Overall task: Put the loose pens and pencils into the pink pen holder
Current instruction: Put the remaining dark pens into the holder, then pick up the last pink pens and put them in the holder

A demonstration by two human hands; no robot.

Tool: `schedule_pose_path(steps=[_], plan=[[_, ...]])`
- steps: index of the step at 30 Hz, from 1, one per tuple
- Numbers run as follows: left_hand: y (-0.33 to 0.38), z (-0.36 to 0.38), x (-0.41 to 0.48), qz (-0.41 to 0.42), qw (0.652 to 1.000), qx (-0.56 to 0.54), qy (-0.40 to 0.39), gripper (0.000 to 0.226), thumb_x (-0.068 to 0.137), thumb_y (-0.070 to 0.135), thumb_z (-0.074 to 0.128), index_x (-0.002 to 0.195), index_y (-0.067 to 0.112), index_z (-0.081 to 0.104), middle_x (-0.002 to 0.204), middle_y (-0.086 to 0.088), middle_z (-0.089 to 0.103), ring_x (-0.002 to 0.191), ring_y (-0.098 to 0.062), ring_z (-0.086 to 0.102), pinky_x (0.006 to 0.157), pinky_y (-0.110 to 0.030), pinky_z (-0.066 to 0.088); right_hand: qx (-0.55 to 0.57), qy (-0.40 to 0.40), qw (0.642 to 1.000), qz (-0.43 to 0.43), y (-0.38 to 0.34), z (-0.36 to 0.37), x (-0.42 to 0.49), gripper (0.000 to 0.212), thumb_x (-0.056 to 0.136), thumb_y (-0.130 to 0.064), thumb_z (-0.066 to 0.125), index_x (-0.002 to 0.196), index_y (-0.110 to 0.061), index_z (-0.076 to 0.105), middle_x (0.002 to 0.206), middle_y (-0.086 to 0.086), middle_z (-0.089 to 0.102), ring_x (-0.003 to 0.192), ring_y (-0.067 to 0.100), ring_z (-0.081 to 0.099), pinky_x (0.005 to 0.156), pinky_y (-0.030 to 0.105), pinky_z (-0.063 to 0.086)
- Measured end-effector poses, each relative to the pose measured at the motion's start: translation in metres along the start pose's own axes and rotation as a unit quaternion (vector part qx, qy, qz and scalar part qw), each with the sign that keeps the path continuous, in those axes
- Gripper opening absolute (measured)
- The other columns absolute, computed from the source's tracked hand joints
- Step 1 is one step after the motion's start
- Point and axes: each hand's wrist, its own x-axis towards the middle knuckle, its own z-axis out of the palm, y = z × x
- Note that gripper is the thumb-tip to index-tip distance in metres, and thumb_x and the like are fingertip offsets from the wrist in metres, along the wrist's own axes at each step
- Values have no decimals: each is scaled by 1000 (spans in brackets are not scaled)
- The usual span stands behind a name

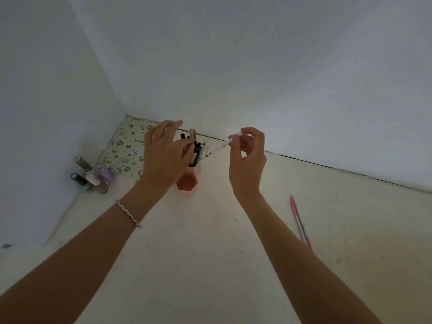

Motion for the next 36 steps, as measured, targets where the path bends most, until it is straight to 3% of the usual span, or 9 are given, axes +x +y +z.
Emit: schedule_pose_path(steps=[3,7,10,12,15,18,30,33,36], plan=[[1,-11,1,-24,995,-30,95,39,94,21,54,132,13,60,136,-12,56,125,-32,50,104,-43,36,-4,-7,1000,-24,-3,7,-3,15,96,-20,55,106,-29,49,89,-1,71,84,10,68,75,14,50],[6,-26,1,-53,987,-97,115,43,88,9,53,131,10,57,133,-11,56,124,-30,50,104,-40,36,-105,-88,987,-88,3,19,-15,13,97,-17,55,105,-26,51,89,-10,64,81,6,64,75,21,53],[14,-31,-3,-70,985,-123,99,43,85,5,53,128,8,59,130,-11,57,122,-28,51,104,-38,35,-234,-164,937,-200,16,24,-25,12,91,-8,63,103,-9,67,101,8,68,91,25,64,80,39,53],[25,-31,-8,-75,983,-142,90,39,84,4,53,122,8,60,125,-9,59,118,-26,52,101,-36,36,-318,-187,895,-250,24,21,-29,25,86,-4,66,110,-8,70,113,14,64,98,30,61,85,40,49],[55,-22,-22,-60,979,-184,71,24,81,3,53,104,7,59,102,-8,60,96,-22,53,86,-36,44,-304,-134,922,-200,28,2,-29,43,78,6,61,118,-8,66,111,14,60,98,25,57,87,34,41],[99,-3,-35,-43,970,-239,-22,23,80,-3,59,100,8,61,98,-4,61,87,-17,57,77,-34,52,-309,-71,937,-143,39,-38,-20,42,76,11,57,112,-7,66,107,10,61,100,23,57,89,34,43],[258,87,-69,-38,907,-278,-315,21,94,15,52,112,18,62,107,-3,62,99,-20,60,83,-34,52,-329,84,941,11,65,-194,-19,27,80,0,52,97,-14,66,99,-9,57,85,12,54,80,41,51],[297,102,-78,30,901,-254,-351,30,99,23,44,127,18,56,106,-10,59,100,-27,58,78,-36,51,-319,117,940,35,70,-225,-25,25,80,-13,47,97,-15,66,99,-13,54,86,16,57,77,28,47],[316,113,-89,115,902,-171,-380,35,102,33,40,133,21,51,113,-12,55,105,-28,53,80,-37,45,-323,142,934,58,78,-248,-30,30,78,5,51,97,-14,66,99,-9,56,86,21,59,75,22,42]])
